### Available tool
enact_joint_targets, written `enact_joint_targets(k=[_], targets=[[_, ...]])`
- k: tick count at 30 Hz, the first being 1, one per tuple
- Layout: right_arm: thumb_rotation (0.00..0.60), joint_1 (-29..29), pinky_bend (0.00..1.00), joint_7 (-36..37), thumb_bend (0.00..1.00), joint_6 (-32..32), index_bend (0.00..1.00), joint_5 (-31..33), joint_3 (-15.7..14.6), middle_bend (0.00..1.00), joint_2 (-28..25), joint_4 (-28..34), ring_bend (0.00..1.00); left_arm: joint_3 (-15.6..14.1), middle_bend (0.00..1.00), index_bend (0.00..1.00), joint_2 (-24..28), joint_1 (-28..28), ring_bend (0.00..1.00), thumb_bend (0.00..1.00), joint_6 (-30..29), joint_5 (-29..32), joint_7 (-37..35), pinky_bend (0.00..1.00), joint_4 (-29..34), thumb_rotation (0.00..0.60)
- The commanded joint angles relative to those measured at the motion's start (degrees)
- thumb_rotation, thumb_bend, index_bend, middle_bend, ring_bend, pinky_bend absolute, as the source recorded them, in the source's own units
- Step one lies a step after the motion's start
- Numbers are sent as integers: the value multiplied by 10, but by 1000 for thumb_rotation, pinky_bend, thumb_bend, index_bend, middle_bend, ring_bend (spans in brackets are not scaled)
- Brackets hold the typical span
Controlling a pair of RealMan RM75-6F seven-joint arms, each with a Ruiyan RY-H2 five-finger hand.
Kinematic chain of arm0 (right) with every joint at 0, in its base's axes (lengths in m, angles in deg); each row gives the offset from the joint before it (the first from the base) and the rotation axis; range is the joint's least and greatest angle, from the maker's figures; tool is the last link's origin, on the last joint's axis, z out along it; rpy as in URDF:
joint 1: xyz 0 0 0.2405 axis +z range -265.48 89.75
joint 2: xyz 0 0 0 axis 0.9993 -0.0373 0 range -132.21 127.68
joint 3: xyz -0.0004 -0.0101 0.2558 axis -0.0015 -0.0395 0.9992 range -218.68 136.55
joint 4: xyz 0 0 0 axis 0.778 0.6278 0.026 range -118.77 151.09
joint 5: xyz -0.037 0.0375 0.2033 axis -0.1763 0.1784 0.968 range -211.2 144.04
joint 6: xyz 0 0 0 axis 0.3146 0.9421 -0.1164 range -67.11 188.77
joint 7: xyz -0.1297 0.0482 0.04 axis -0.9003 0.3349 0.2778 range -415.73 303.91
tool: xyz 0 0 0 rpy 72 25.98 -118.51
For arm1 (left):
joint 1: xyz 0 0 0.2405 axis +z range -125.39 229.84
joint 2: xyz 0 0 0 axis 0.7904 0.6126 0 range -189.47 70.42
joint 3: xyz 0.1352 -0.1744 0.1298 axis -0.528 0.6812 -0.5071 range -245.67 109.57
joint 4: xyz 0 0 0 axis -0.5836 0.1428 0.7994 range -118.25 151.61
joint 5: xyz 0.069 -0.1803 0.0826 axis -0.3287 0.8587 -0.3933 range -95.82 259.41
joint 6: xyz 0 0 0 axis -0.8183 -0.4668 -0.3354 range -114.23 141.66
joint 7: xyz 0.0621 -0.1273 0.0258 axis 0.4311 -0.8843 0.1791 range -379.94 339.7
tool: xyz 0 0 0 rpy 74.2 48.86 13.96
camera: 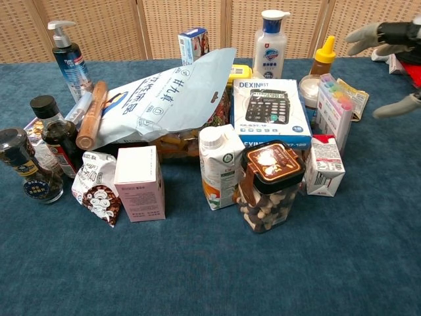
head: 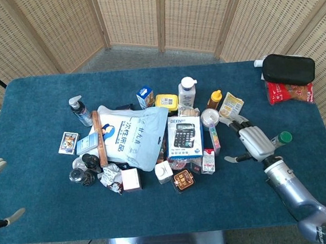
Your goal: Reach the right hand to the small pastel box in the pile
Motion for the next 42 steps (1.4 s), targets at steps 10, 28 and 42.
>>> enact_joint_targets(k=[10, 28, 42], targets=[[600, 65, 0, -106, 0, 87, 0, 94, 13, 0, -2, 6, 0, 2, 0, 0, -4, -4, 0, 0, 9, 7, 13, 0, 3, 600], [600, 94, 0, -158, 0, 102, 0, 144, 5, 0, 16, 6, 0, 4, 0, 0, -3, -4, 0, 0, 9, 9, 10, 0, 1, 600], [600, 105, 0, -160, 0, 102, 0, 152, -4, 0, 43, -28, 0, 6, 0, 0, -2, -3, 0, 0, 8, 14, 7, 0, -1, 600]])
